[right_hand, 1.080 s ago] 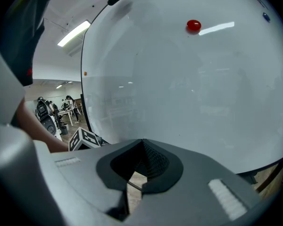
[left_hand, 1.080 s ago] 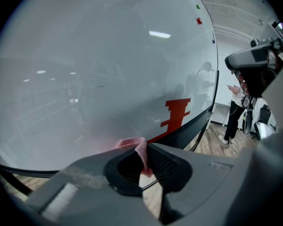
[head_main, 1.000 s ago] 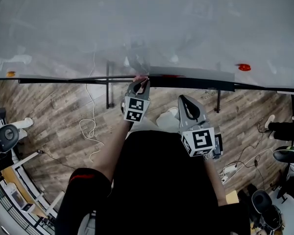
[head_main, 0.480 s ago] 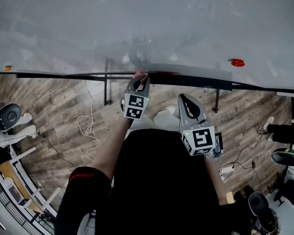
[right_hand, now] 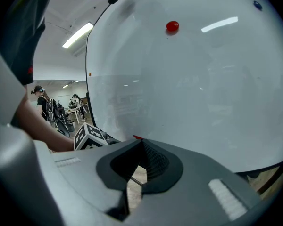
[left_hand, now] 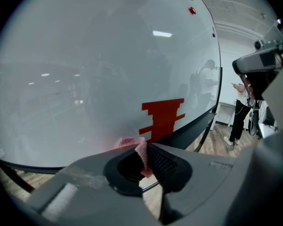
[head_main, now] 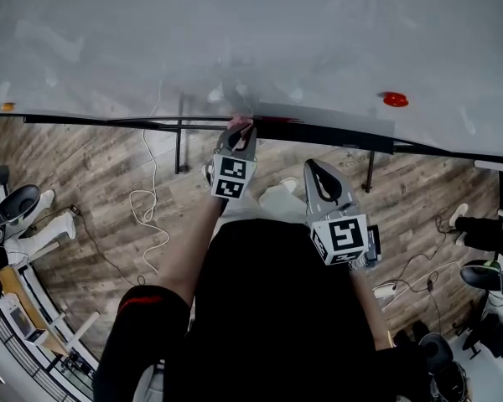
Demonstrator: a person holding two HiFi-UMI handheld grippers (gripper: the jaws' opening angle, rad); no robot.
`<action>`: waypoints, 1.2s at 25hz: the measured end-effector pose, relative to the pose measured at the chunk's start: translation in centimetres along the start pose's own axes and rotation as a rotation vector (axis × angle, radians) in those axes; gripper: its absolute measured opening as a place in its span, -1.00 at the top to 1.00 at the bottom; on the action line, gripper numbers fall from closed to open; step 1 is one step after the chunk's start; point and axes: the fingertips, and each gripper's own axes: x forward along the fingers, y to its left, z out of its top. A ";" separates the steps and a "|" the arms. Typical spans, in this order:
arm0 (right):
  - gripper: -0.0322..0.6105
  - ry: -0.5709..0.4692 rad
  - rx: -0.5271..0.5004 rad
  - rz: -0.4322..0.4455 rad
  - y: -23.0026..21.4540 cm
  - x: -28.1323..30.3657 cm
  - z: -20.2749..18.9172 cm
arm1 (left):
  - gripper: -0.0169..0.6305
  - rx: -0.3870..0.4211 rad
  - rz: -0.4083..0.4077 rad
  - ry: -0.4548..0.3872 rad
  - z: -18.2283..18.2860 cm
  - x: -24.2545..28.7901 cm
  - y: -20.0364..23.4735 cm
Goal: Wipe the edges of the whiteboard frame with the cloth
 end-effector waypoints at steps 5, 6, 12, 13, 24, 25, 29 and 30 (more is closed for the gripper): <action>0.89 -0.001 0.001 0.003 -0.6 -0.3 -0.2 | 0.90 -0.011 0.019 -0.001 0.1 0.3 -0.1; 0.89 -0.002 0.001 0.004 -0.8 -0.3 -0.2 | 0.90 -0.012 0.022 0.000 0.1 0.3 -0.1; 0.89 0.004 0.003 0.008 -1.1 -0.5 -0.4 | 0.90 -0.016 0.027 -0.004 0.3 0.3 -0.4; 0.89 0.005 0.003 0.008 -1.1 -0.5 -0.4 | 0.90 -0.015 0.022 -0.005 0.3 0.4 -0.6; 0.89 0.006 0.014 -0.031 0.6 0.4 -0.3 | 0.90 -0.003 -0.072 -0.019 0.6 0.9 -2.1; 0.89 0.007 0.016 -0.038 0.9 0.6 -0.3 | 0.90 0.003 -0.083 -0.018 0.5 0.9 -2.1; 0.89 0.001 0.037 -0.083 1.2 0.6 0.1 | 0.90 0.022 -0.122 -0.011 0.2 1.1 -2.5; 0.89 -0.004 0.043 -0.095 1.5 0.6 0.2 | 0.90 0.021 -0.132 -0.004 0.0 1.1 -2.5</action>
